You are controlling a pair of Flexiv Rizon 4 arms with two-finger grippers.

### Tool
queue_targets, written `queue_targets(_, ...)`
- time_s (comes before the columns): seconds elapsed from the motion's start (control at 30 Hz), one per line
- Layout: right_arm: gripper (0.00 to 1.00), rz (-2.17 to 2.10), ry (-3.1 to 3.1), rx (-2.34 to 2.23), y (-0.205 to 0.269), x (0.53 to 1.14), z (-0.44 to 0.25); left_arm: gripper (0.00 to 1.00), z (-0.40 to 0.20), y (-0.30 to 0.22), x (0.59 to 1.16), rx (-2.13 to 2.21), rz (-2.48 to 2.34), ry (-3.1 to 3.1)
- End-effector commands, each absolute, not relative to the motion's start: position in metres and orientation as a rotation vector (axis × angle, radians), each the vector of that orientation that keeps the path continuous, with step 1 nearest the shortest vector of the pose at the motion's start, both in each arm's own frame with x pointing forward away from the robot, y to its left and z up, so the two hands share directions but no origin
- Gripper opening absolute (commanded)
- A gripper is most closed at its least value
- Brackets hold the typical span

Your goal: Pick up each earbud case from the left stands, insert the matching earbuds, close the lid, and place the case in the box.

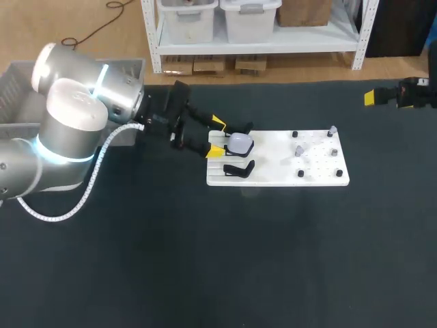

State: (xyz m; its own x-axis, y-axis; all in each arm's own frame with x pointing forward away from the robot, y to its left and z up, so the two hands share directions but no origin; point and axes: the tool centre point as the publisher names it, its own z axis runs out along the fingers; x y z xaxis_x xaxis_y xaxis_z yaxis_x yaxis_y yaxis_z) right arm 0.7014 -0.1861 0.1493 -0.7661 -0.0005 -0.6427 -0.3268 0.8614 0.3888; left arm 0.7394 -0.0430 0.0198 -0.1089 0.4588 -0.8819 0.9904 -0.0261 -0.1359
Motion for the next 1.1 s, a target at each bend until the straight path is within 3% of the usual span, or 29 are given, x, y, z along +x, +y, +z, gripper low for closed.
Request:
queue_targets(0.03, 1.0, 0.643, 2.372, -0.235, -0.186, 0.701, 0.15, 1.0, 0.016, -0.044, 0.733, 1.515, -1.077, 1.623)
queue_targets(1.1, 1.0, 0.643, 2.372, -0.235, -0.186, 0.701, 0.15, 1.0, 0.029, -0.059, 0.733, 1.579, -1.079, 1.531)
